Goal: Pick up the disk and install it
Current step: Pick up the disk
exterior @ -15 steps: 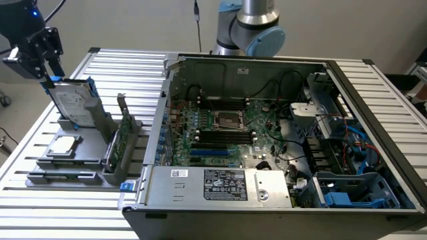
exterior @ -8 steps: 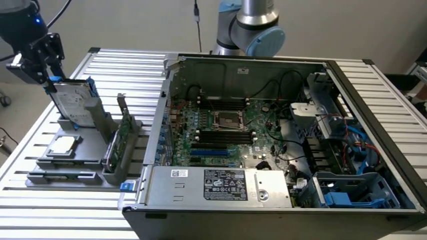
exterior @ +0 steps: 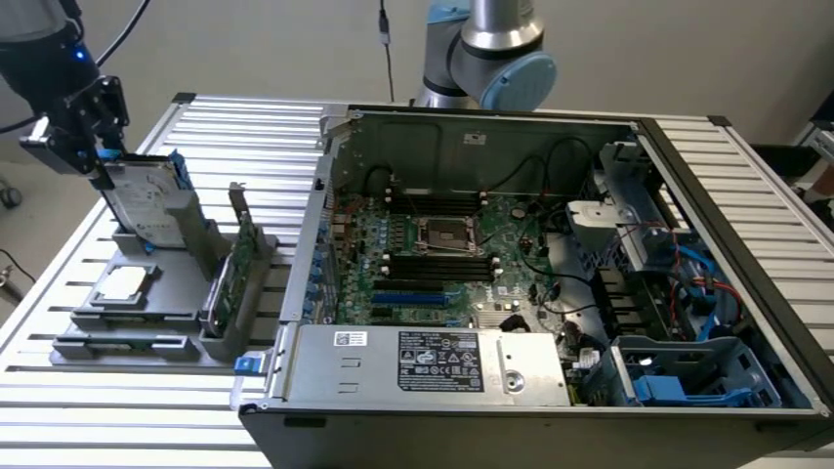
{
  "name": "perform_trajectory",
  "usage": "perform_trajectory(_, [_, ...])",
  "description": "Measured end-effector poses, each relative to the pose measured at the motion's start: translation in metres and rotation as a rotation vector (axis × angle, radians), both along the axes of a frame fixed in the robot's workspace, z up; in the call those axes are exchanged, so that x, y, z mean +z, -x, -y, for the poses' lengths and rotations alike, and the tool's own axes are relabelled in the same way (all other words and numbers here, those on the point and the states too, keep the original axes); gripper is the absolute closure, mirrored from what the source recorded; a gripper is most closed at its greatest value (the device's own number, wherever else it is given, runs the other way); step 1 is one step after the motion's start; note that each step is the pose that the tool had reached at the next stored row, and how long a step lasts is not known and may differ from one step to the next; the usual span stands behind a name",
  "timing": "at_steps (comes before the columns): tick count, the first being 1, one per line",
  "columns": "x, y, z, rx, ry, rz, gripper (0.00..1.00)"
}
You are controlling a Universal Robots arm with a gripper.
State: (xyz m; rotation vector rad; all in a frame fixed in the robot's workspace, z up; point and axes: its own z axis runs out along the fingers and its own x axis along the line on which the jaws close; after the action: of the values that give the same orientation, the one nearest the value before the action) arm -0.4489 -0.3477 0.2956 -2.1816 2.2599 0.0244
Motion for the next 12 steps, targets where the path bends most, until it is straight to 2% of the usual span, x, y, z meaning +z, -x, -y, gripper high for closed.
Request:
perform_trajectory(6, [-0.0054,0.0008,-0.0041,0.000,0.0001,-0.0048,0.49])
perform_trajectory(12, [-0.0082,0.0008,-0.0046,0.000,0.0036,-0.0167,0.49])
